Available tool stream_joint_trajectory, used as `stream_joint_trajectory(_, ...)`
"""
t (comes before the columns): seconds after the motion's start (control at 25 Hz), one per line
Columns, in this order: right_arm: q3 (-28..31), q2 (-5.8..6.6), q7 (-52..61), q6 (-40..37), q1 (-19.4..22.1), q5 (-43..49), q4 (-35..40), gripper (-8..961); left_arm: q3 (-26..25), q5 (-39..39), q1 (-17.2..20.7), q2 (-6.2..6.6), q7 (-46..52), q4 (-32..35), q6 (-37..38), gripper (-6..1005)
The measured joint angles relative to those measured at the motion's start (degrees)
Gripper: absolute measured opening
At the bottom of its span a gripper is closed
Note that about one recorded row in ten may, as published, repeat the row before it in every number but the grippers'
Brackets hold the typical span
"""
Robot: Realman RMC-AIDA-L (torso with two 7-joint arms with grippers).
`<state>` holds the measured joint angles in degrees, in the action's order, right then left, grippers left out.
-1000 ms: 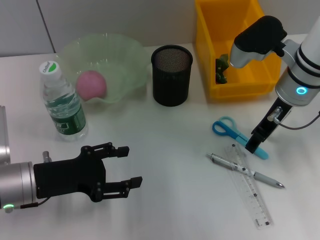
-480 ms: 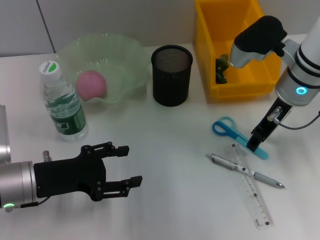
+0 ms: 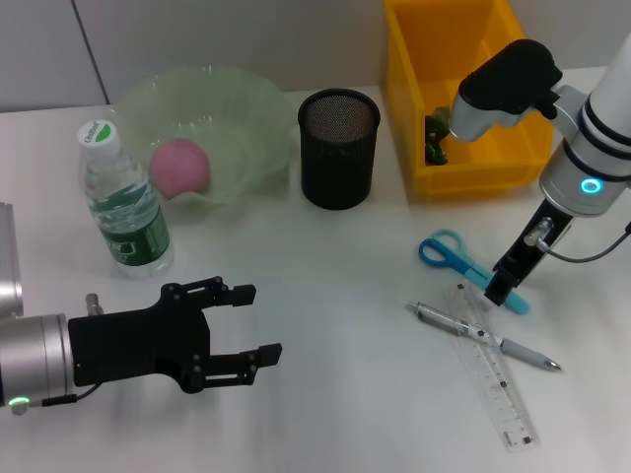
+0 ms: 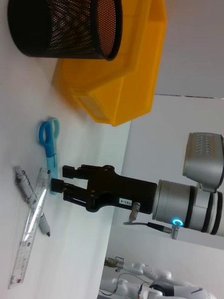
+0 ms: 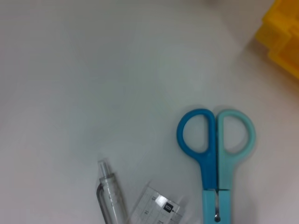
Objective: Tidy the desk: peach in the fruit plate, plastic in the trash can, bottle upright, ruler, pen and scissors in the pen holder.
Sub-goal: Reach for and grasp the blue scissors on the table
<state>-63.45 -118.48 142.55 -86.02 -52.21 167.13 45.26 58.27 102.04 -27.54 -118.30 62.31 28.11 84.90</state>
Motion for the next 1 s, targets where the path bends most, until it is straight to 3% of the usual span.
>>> stream_joint_trajectory(0.6,0.23,-0.06,0.01,0.11,0.05,0.04,-0.06,436,0.0,0.0,0.17,0.0,0.01,0.02,0.0,796)
stream_joint_trajectory(1.0,0.78,0.77,0.85,-0.39,-1.93,0.04,0.88,435,0.0,0.0,0.38,0.0,0.01,0.02,0.25,796)
